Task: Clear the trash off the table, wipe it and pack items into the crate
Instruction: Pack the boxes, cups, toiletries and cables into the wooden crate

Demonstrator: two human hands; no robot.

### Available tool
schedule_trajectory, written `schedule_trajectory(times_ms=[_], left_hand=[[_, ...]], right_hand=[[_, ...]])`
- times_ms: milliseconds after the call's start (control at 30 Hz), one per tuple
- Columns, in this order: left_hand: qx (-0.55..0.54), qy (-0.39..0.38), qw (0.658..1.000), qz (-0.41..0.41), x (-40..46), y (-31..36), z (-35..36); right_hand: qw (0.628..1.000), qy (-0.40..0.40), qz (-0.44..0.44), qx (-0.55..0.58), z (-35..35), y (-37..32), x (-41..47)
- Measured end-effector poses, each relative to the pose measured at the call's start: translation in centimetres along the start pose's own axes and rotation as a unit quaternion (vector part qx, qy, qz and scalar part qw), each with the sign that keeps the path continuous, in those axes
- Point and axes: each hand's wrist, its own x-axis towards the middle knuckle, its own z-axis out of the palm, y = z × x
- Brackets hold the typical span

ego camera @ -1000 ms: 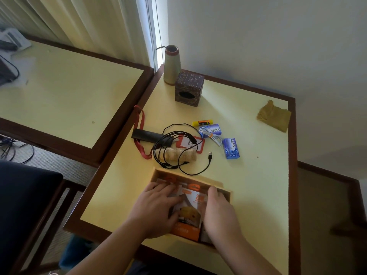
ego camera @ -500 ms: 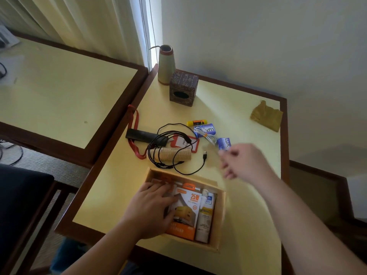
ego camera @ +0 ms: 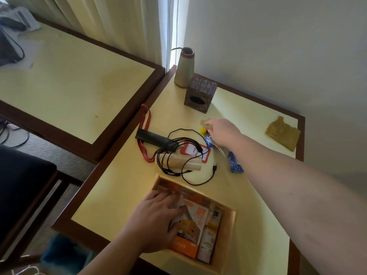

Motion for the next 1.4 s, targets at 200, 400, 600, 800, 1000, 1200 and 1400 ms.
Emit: schedule_trajectory(times_ms=[200, 400, 600, 800, 1000, 1200, 1400], left_hand=[[0.015, 0.014, 1.000, 0.012, -0.1, -0.3, 0.2], [0.019, 0.001, 1.000, 0.024, 0.0, -0.2, 0.1], [0.050, -0.033, 0.998, 0.023, 0.1, -0.1, 0.1], [0.045, -0.059, 0.997, 0.018, 0.2, -0.3, 0.1], [0.041, -0.039, 0.998, 0.024, 0.2, -0.1, 0.0], [0.062, -0.030, 0.997, 0.023, 0.2, 0.0, 0.1], [0.084, -0.029, 0.995, 0.032, 0.1, -0.2, 0.3]], right_hand=[[0.997, -0.031, -0.024, -0.067, 2.7, -0.1, 4.3], [0.984, 0.104, -0.083, -0.116, 3.2, -0.7, 3.3], [0.902, 0.364, -0.073, 0.220, -0.2, -4.0, -9.4], [0.887, 0.322, -0.078, 0.320, 3.8, -4.7, -29.1], [0.961, 0.042, 0.000, 0.274, 8.6, -4.2, -35.6], [0.967, -0.058, 0.069, 0.240, 7.0, -6.2, -33.1], [0.969, -0.113, 0.052, 0.216, 6.7, -6.2, -32.4]])
